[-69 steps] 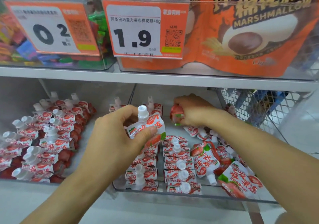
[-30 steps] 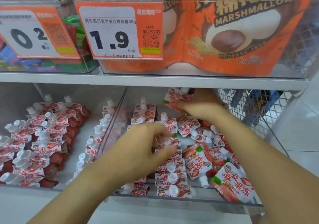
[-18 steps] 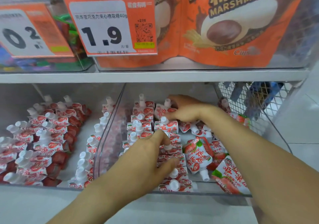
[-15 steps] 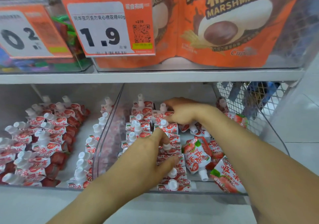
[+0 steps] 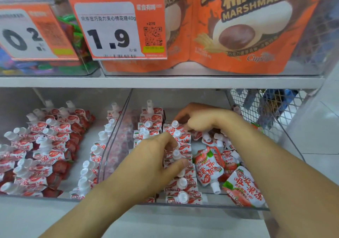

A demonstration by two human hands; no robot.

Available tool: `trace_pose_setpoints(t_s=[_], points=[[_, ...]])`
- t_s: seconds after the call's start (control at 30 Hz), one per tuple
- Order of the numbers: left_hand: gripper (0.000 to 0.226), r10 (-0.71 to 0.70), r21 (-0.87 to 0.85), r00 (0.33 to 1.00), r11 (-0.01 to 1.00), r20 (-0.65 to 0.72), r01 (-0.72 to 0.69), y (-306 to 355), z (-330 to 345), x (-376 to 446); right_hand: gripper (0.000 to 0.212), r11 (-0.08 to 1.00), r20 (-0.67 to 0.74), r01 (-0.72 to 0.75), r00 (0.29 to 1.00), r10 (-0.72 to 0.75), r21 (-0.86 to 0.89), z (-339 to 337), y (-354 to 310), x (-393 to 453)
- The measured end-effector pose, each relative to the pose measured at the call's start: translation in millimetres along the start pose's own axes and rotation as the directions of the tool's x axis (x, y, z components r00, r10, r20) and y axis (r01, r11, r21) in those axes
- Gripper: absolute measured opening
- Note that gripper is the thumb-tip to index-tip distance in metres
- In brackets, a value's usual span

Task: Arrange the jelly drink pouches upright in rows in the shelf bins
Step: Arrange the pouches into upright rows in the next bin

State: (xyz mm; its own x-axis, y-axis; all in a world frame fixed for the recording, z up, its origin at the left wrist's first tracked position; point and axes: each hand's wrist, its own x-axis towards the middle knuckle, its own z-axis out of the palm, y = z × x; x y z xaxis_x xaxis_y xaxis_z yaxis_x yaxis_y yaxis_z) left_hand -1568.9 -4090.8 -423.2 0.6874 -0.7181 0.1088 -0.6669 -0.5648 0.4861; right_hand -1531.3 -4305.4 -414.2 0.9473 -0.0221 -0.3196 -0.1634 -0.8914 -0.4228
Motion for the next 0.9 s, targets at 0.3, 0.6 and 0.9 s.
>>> trace_pose_setpoints(t_s=[0.3,0.6,0.9], points=[[0.045,0.074,0.056,0.997,0.996,0.025,-0.075,1.7,5.3,3.8,0.072,0.851,-0.083,-0.219,0.975,0.204,-0.477,11.7,8.8,-8.9],[0.042,0.097,0.039,0.995,0.994,0.029,-0.098,-0.2,7.9,-1.7,0.011,0.948,-0.374,-0.214,0.920,0.115,-0.234,-20.0,21.0,-12.1],[0.041,0.086,0.047,0.996,0.995,0.024,-0.087,1.6,9.7,-0.2,0.022,0.997,-0.350,-0.043,0.935,0.062,0.060,7.2,12.1,4.8]])
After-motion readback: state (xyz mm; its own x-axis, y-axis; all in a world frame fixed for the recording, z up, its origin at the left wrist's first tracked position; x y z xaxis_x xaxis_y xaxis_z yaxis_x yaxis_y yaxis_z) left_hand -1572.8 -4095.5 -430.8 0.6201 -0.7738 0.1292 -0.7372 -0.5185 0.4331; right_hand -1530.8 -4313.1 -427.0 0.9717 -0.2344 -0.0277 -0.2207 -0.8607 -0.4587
